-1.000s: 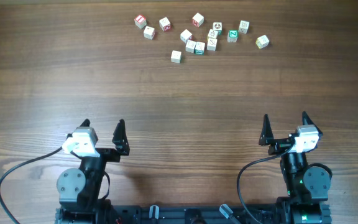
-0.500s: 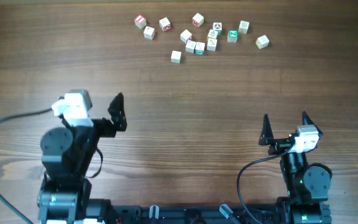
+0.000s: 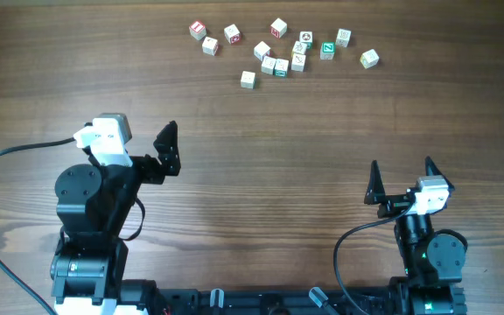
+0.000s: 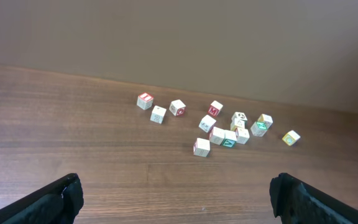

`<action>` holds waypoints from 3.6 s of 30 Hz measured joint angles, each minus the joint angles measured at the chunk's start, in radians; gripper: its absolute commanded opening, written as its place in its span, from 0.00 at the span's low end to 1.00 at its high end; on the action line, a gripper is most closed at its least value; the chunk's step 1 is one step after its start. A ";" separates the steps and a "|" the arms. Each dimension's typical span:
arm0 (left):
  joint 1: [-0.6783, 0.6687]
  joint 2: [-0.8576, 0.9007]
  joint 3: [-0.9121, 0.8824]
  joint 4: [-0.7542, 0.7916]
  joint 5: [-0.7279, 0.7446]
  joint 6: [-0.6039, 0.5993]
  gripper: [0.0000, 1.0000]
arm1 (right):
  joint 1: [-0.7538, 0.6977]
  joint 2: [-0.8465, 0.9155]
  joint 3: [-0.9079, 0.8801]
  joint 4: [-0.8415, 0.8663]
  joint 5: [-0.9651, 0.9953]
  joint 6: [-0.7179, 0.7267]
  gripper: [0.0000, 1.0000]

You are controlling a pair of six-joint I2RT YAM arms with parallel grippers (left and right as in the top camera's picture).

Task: Form a tower
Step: 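Reach the left gripper forward to a block at the cluster's front, then close the left gripper on the dog-picture block and lift it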

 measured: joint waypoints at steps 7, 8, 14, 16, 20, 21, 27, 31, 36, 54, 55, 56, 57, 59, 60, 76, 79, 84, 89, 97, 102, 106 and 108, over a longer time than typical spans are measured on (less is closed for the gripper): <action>0.000 0.000 0.000 0.063 0.003 0.000 1.00 | 0.000 0.000 0.000 0.000 0.000 0.000 1.00; 0.000 0.000 0.000 0.065 0.003 0.000 1.00 | 0.000 0.000 0.000 0.000 0.000 0.000 1.00; 0.000 0.032 0.019 0.066 0.003 0.000 1.00 | 0.000 0.000 0.000 0.000 0.000 0.000 1.00; 0.000 0.077 0.064 0.056 0.003 0.000 1.00 | 0.000 0.000 0.000 0.000 0.000 0.000 1.00; 0.000 0.238 0.241 -0.052 0.003 0.000 1.00 | 0.000 0.000 0.000 0.000 0.000 0.000 1.00; 0.000 0.277 0.275 -0.063 0.003 0.000 1.00 | 0.000 0.000 0.000 0.000 0.000 0.000 1.00; 0.000 0.411 0.391 -0.103 0.003 0.000 1.00 | 0.000 0.000 0.000 0.000 0.000 0.000 1.00; -0.011 0.476 0.432 -0.113 0.003 0.000 1.00 | 0.000 0.000 0.000 0.000 0.000 0.000 1.00; -0.109 0.546 0.439 -0.072 0.003 0.000 1.00 | 0.000 0.000 0.000 0.000 0.000 0.000 1.00; -0.211 0.941 0.951 -0.280 0.026 0.019 1.00 | 0.000 0.000 0.000 0.000 0.000 0.000 1.00; -0.224 0.966 0.981 -0.292 0.027 0.024 1.00 | 0.000 0.000 0.000 0.000 0.000 0.000 1.00; -0.233 0.983 0.998 -0.294 0.028 0.027 1.00 | 0.000 0.000 0.000 0.000 0.000 0.000 1.00; -0.242 0.999 1.011 -0.294 0.029 0.030 1.00 | 0.000 0.000 0.000 0.000 0.000 0.000 1.00; -0.248 1.023 1.015 -0.294 0.029 0.031 1.00 | 0.000 0.000 0.000 0.000 0.000 0.000 0.99; -0.248 1.032 1.015 -0.296 0.029 0.031 1.00 | 0.000 0.000 0.000 0.000 0.000 0.000 1.00; -0.248 1.210 1.028 -0.103 0.029 0.031 0.99 | 0.000 0.000 0.000 0.000 0.000 0.000 1.00; -0.248 1.295 1.061 -0.098 0.029 0.031 0.99 | 0.000 0.000 0.000 0.000 0.000 0.000 1.00; -0.248 1.434 1.139 -0.072 0.029 0.031 0.91 | 0.000 0.000 0.000 0.000 0.000 0.000 1.00; -0.250 1.537 1.143 -0.076 0.029 0.030 0.88 | 0.000 0.000 0.000 0.000 0.000 0.000 1.00; -0.306 1.608 1.147 -0.235 0.045 0.088 0.73 | 0.000 0.000 0.000 0.000 0.000 0.000 1.00; -0.321 1.634 1.147 -0.245 0.016 0.133 0.74 | 0.000 0.000 0.000 0.000 0.000 0.000 1.00; -0.315 1.681 1.147 -0.249 -0.006 0.140 0.58 | 0.000 0.000 0.000 0.000 0.000 0.000 1.00; -0.315 1.681 1.147 -0.242 -0.013 0.150 0.35 | 0.000 0.000 0.000 0.000 0.000 0.000 1.00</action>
